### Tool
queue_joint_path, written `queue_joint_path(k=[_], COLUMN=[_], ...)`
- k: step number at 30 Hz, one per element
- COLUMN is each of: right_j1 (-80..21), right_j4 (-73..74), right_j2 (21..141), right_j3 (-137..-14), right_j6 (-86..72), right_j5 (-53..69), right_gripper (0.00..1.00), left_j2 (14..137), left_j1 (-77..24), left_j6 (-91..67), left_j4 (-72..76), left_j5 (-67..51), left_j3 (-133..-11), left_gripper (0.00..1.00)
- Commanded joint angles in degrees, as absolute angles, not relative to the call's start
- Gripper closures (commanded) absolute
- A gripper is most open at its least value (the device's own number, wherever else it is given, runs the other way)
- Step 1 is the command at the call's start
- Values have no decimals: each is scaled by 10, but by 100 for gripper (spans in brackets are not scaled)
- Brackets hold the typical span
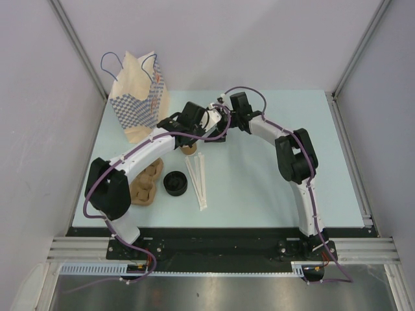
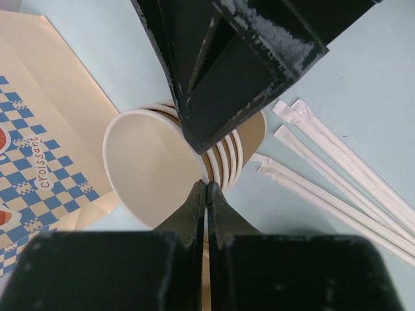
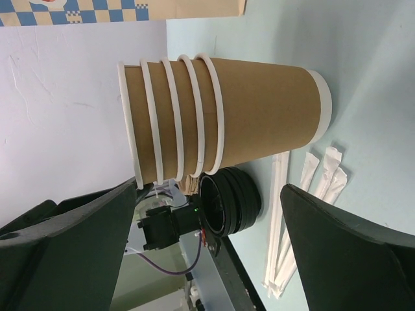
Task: Pack the takeout coffee
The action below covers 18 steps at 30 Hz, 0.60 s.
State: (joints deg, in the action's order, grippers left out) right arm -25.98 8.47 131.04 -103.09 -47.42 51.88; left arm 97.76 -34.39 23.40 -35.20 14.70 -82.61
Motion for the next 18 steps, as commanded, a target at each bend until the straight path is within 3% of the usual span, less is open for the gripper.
queue_joint_path(k=[1,18], right_j1=[-263,-276], right_j4=[80,91], right_j2=[1310,1336], right_j3=[-1034,-1053], right_j6=[-467,-459], right_j5=[519,505], right_gripper=[1,2], left_j2=[971,968], left_j1=[-345,-345], left_j6=[221,219], left_j4=[-345,-344], left_j5=[138,139], left_j3=[-848,-846], left_gripper=[100,100])
